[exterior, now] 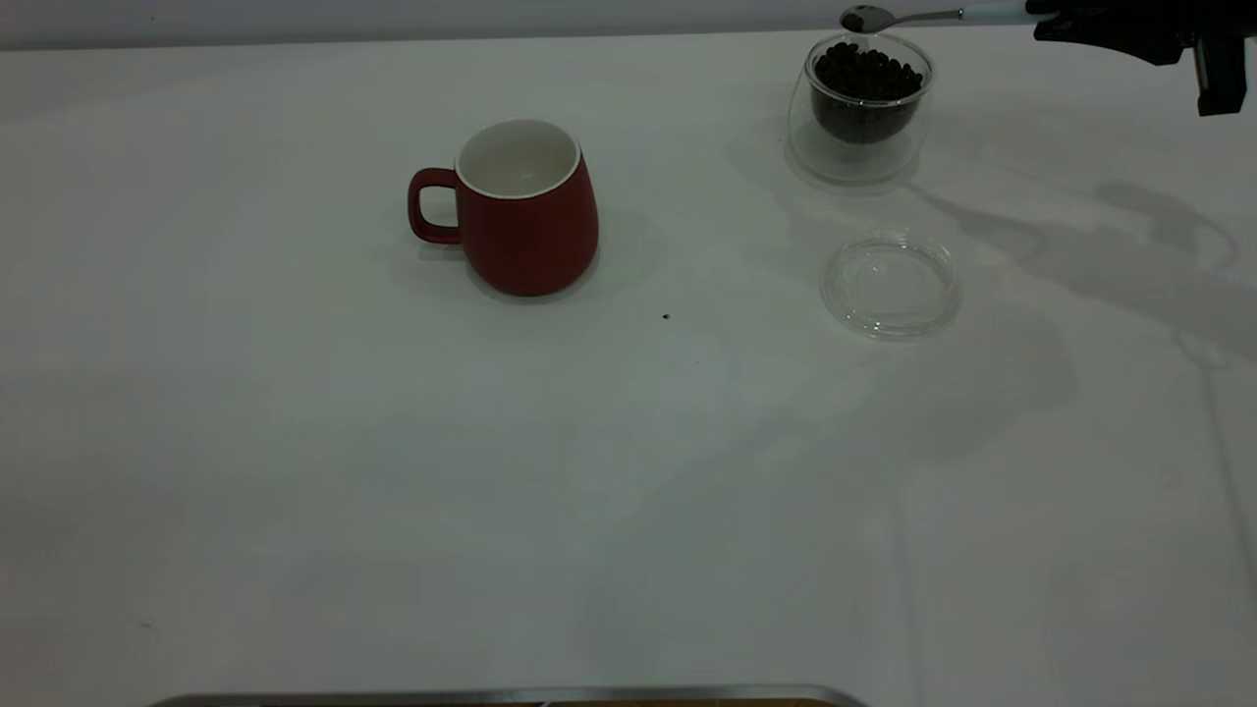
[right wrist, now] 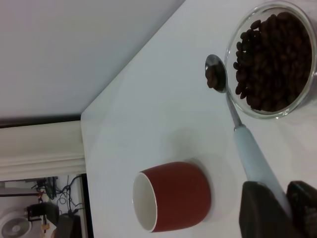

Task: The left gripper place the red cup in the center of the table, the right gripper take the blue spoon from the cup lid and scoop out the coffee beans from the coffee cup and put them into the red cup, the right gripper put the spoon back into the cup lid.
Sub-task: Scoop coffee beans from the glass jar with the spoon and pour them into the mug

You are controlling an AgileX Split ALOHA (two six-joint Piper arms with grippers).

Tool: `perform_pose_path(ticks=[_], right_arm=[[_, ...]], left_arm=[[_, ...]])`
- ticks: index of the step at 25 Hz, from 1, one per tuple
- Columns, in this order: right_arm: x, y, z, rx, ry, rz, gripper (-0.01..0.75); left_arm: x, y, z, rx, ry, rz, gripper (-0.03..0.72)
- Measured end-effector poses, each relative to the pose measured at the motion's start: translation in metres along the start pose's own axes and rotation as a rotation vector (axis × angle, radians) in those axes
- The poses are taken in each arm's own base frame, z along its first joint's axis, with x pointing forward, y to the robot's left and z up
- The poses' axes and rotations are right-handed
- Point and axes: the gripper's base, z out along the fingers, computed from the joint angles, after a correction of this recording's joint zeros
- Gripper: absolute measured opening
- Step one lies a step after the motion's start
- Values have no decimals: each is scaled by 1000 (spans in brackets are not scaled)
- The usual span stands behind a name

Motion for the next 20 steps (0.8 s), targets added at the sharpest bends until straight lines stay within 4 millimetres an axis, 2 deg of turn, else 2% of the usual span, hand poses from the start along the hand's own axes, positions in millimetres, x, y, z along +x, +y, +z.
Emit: perform_pose_path(ticks=[9, 20], right_arm=[[5, 7, 4, -40, 31, -8, 105], [50, 44, 50, -97, 201, -89, 105]], left_arm=[[0, 0, 0, 0, 0, 0, 466], [0, 0, 0, 0, 0, 2, 466]])
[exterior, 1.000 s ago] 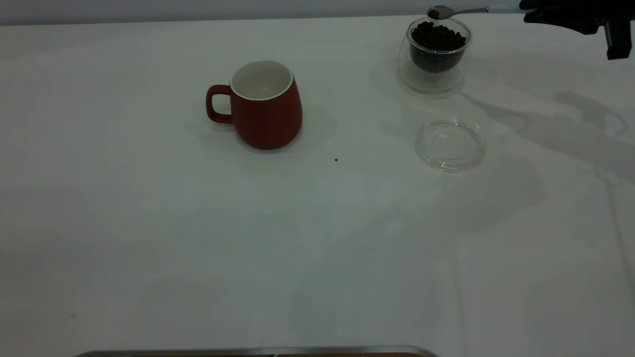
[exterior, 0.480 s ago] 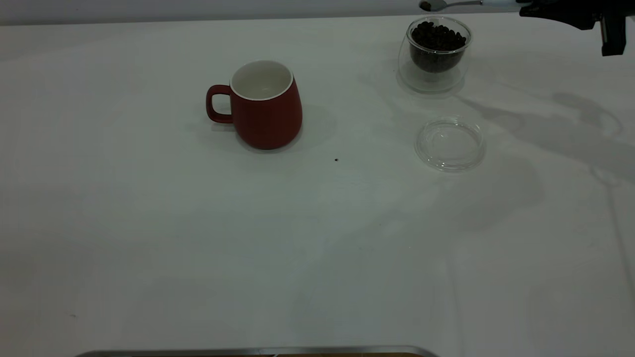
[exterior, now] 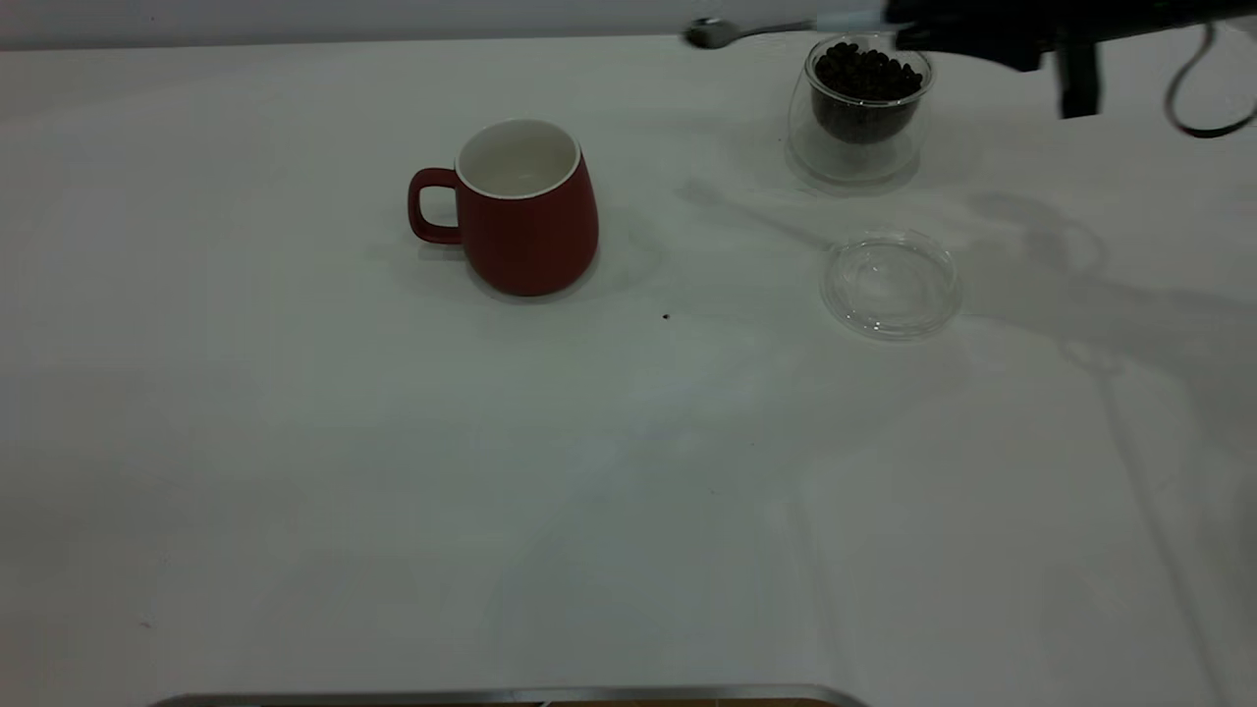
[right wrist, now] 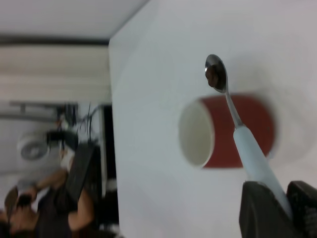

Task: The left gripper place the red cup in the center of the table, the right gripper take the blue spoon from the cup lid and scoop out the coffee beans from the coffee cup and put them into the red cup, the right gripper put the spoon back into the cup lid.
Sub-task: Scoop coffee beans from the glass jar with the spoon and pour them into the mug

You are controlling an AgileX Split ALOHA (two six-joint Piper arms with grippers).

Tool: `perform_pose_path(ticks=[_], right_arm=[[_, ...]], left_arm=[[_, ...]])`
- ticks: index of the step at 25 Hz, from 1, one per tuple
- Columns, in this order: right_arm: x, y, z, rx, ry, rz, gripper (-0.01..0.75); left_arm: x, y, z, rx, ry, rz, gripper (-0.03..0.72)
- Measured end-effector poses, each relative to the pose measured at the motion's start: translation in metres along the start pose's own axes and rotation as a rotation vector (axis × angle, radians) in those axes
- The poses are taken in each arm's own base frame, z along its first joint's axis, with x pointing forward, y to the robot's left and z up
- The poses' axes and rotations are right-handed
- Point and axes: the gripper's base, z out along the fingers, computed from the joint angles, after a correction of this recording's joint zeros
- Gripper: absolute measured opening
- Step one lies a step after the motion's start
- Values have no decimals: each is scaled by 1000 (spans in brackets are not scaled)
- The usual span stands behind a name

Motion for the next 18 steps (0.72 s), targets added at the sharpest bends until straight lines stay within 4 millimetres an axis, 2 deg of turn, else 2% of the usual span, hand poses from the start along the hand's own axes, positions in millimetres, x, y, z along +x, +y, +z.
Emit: perform_pose_path(ticks=[8, 18], right_arm=[[27, 24, 37, -22, 94, -42, 105], [50, 36, 71, 64, 92, -109, 105]], left_arm=[[0, 0, 0, 0, 0, 0, 466], [0, 0, 0, 0, 0, 0, 466]])
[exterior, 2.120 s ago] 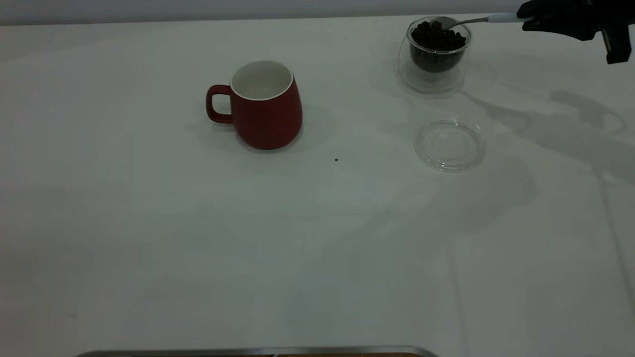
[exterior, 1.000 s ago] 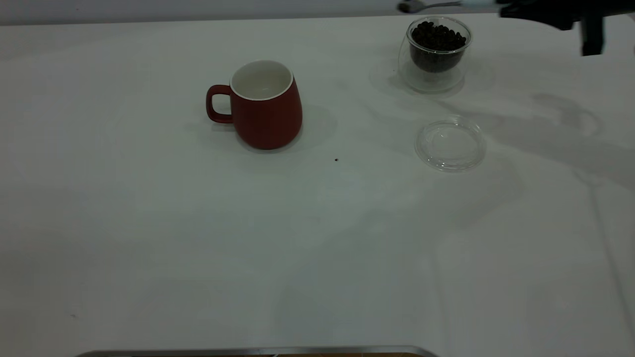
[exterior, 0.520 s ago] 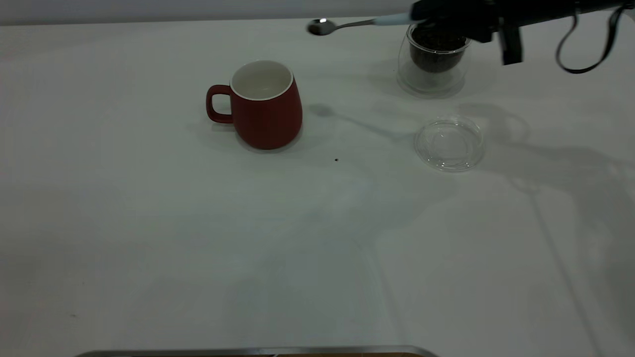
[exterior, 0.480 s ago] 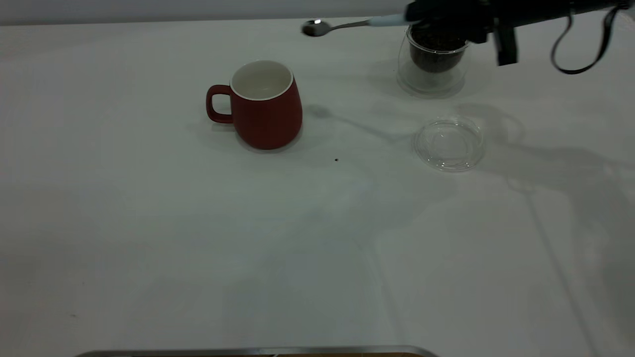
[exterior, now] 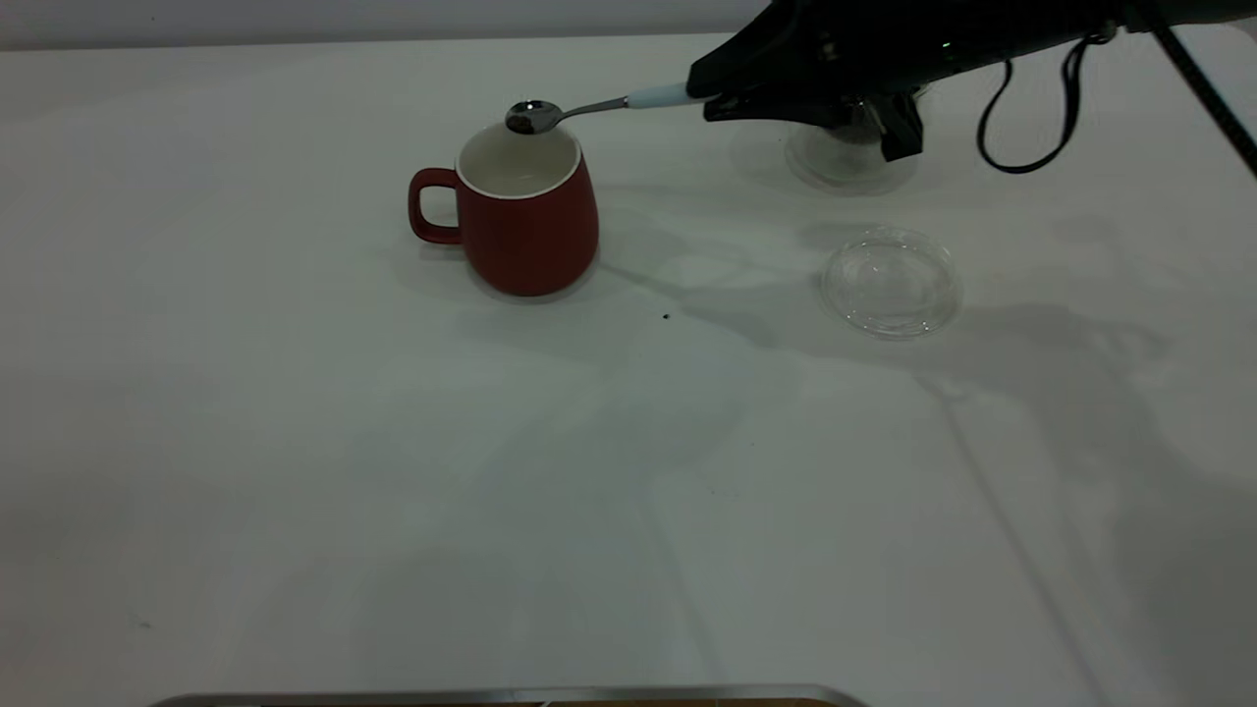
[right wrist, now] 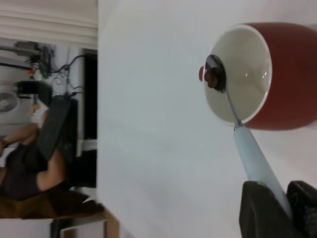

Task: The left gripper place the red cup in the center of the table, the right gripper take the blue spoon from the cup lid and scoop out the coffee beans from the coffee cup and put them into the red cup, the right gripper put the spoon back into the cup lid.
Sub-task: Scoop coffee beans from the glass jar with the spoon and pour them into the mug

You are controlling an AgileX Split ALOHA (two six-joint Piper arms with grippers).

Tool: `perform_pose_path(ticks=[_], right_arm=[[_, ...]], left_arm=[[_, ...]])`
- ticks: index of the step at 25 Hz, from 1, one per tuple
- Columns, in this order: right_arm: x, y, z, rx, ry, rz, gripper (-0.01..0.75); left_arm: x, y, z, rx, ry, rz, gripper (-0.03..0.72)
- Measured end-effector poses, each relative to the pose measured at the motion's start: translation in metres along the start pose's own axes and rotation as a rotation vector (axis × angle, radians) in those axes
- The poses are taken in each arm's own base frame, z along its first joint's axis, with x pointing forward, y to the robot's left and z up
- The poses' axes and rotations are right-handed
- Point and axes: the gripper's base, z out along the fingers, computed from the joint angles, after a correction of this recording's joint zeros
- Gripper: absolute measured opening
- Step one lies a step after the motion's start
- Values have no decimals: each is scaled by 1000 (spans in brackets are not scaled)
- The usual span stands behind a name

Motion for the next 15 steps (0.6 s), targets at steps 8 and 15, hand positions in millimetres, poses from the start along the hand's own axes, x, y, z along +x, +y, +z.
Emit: perform_pose_path(ticks=[8, 15], right_arm=[[0, -6, 5, 110, -32, -135, 105], [0, -6, 5, 124, -25, -306, 105]], left_arm=[[0, 0, 0, 0, 0, 0, 466], [0, 0, 0, 0, 0, -3, 466]])
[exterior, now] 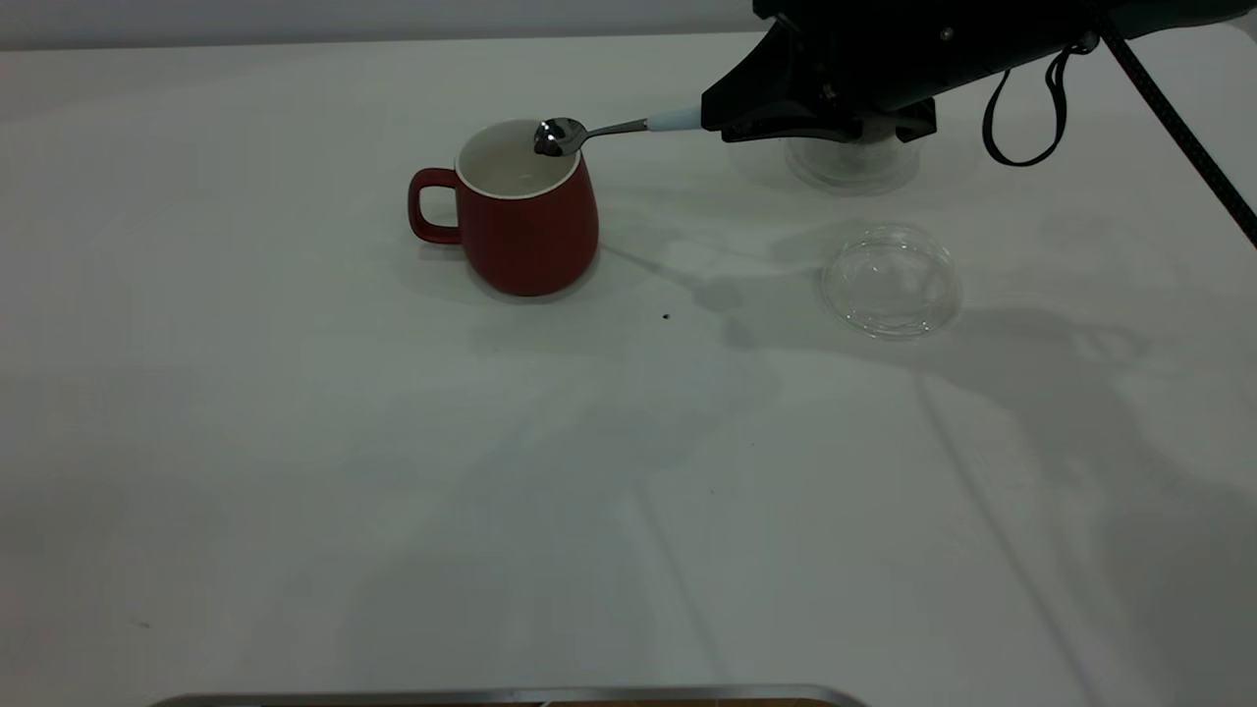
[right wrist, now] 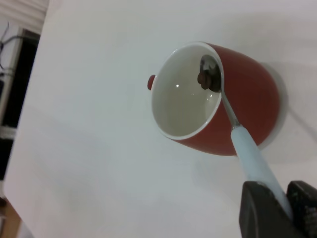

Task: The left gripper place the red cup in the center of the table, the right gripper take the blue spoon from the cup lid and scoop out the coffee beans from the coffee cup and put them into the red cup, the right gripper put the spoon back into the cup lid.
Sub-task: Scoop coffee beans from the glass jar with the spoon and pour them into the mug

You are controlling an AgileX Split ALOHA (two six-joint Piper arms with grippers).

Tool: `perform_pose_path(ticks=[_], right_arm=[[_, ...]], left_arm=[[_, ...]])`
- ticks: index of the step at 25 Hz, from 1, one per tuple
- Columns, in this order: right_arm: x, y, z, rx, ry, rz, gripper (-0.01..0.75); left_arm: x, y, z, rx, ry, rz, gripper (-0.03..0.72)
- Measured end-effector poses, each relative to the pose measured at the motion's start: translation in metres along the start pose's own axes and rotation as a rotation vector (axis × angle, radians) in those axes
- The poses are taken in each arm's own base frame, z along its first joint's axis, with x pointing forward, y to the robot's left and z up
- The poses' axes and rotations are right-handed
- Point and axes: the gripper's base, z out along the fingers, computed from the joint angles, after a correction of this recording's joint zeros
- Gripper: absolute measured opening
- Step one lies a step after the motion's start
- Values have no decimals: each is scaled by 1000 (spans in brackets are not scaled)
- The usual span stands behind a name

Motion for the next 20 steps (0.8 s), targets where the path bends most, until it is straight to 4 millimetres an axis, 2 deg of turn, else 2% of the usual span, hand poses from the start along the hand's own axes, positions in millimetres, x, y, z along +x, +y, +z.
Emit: perform_pose_path(ticks=[10, 15, 20], right_arm=[[3, 5, 4, -8, 10, -221, 105], [3, 6, 4, -12, 10, -221, 105], [1, 10, 0, -94, 5, -128, 105]], left_arm=[[0, 0, 0, 0, 0, 0, 466], [0, 0, 0, 0, 0, 0, 466], [0, 0, 0, 0, 0, 0, 466]])
